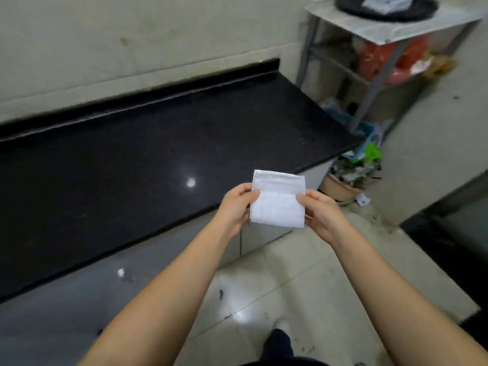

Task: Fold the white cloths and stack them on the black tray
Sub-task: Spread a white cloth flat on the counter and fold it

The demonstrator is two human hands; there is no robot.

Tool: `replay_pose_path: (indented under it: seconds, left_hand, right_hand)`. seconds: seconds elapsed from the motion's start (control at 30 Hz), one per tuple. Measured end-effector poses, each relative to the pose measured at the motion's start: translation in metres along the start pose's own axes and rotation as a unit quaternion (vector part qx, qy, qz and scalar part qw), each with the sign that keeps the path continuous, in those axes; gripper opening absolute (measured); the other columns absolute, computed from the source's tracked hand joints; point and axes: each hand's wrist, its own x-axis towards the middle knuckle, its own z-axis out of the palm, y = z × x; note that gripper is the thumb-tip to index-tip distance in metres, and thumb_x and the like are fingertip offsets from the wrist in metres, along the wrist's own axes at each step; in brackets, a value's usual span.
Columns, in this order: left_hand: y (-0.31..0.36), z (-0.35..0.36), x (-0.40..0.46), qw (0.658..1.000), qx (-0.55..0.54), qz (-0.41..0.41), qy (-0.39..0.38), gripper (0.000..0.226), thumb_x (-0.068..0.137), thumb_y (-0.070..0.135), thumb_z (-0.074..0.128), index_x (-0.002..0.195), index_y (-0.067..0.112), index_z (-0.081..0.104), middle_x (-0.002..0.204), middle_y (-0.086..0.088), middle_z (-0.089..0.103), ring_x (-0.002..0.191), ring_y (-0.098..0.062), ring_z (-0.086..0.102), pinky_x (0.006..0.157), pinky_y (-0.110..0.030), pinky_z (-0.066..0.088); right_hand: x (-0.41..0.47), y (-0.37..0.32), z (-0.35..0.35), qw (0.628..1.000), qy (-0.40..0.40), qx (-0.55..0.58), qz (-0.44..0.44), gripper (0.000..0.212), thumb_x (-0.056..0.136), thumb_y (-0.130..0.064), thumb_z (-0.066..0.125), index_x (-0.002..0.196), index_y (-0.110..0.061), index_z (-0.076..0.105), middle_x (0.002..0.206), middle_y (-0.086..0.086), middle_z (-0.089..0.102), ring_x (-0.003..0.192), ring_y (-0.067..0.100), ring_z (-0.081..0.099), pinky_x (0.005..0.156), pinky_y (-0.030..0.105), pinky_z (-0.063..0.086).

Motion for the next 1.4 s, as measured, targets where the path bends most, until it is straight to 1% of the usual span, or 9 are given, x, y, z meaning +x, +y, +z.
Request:
replay_pose_path:
  seconds: [0.27,0.37,0.47,0.57,0.77,1.0,1.27,1.33,1.4]
  left_hand:
    - [0.026,0.223,0.092,0.994,0.028,0.005,-0.108,0.013,0.094,0.005,0.050,0.100,0.010,0.059,0.090,-0.005,0.063,0.073,-0.014,0.059,0.057,-0.023,0.048]
    - [0.045,0.265,0.128,0.992,0.054,0.031,-0.114,0.015,0.094,0.004,0.049,0.106,0.007,0.059,0.088,-0.004,0.064,0.073,-0.014,0.061,0.056,-0.020,0.052]
    - [0.076,0.301,0.176,0.988,0.073,0.065,-0.118,0.013,0.094,0.009,0.052,0.102,0.011,0.062,0.097,-0.008,0.067,0.082,-0.019,0.064,0.071,-0.033,0.054]
    - [0.124,0.338,0.233,0.982,0.070,0.129,-0.116,0.011,0.094,0.010,0.053,0.098,0.013,0.063,0.092,-0.002,0.067,0.080,-0.017,0.064,0.061,-0.027,0.052]
    - [0.247,0.409,0.335,0.962,0.056,0.232,-0.134,0.013,0.093,0.011,0.054,0.101,0.006,0.062,0.091,-0.006,0.067,0.078,-0.019,0.064,0.062,-0.027,0.051]
    - [0.349,0.455,0.430,0.949,0.112,0.292,-0.038,0.016,0.088,0.027,0.058,0.094,0.013,0.063,0.095,-0.014,0.066,0.085,-0.031,0.064,0.077,-0.044,0.053]
    - [0.433,0.487,0.530,0.951,0.103,0.271,0.107,0.024,0.096,0.018,0.049,0.073,0.015,0.041,0.064,-0.004,0.045,0.049,-0.015,0.044,0.041,-0.018,0.043]
    - [0.441,0.492,0.551,0.952,0.114,0.249,0.135,0.024,0.096,0.018,0.049,0.074,0.014,0.040,0.063,-0.006,0.046,0.039,-0.012,0.047,0.037,-0.016,0.037]
    - [0.442,0.495,0.565,0.952,0.127,0.228,0.159,0.024,0.096,0.018,0.049,0.075,0.013,0.040,0.062,-0.006,0.047,0.029,-0.005,0.046,0.040,-0.019,0.034]
  right_hand:
    - [0.051,-0.083,-0.191,0.989,0.132,0.053,-0.039,0.015,0.093,-0.006,0.052,0.084,-0.015,0.061,0.080,0.003,0.062,0.066,0.014,0.057,0.055,0.021,0.049]
    - [0.085,-0.111,-0.224,0.984,0.148,0.084,-0.056,0.015,0.092,-0.004,0.053,0.083,-0.012,0.062,0.075,0.003,0.064,0.059,0.014,0.060,0.048,0.020,0.047]
    - [0.133,-0.154,-0.250,0.981,0.149,0.088,-0.085,0.013,0.093,-0.004,0.053,0.084,-0.010,0.062,0.078,0.005,0.065,0.056,0.011,0.063,0.047,0.020,0.049]
    - [0.191,-0.217,-0.269,0.981,0.130,0.063,-0.127,0.011,0.093,-0.008,0.055,0.087,-0.012,0.063,0.088,0.007,0.065,0.071,0.016,0.063,0.059,0.027,0.052]
    - [0.288,-0.367,-0.298,0.965,0.115,0.046,-0.229,0.015,0.091,-0.007,0.056,0.080,-0.014,0.063,0.077,0.001,0.066,0.062,0.013,0.062,0.053,0.023,0.050]
    - [0.394,-0.496,-0.313,0.960,0.062,-0.033,-0.270,0.020,0.093,-0.009,0.055,0.076,-0.017,0.062,0.070,-0.001,0.066,0.059,0.010,0.061,0.053,0.022,0.050]
    - [0.533,-0.622,-0.301,0.945,-0.032,-0.143,-0.293,0.016,0.090,-0.007,0.058,0.076,-0.015,0.059,0.079,0.005,0.060,0.069,0.017,0.056,0.061,0.028,0.045]
    - [0.564,-0.640,-0.301,0.937,-0.050,-0.180,-0.296,0.005,0.088,-0.006,0.059,0.085,-0.007,0.063,0.087,0.010,0.061,0.074,0.022,0.057,0.061,0.030,0.046]
    - [0.590,-0.647,-0.302,0.930,-0.068,-0.218,-0.287,0.015,0.088,-0.006,0.060,0.101,-0.001,0.064,0.095,0.014,0.061,0.084,0.025,0.058,0.061,0.029,0.046]
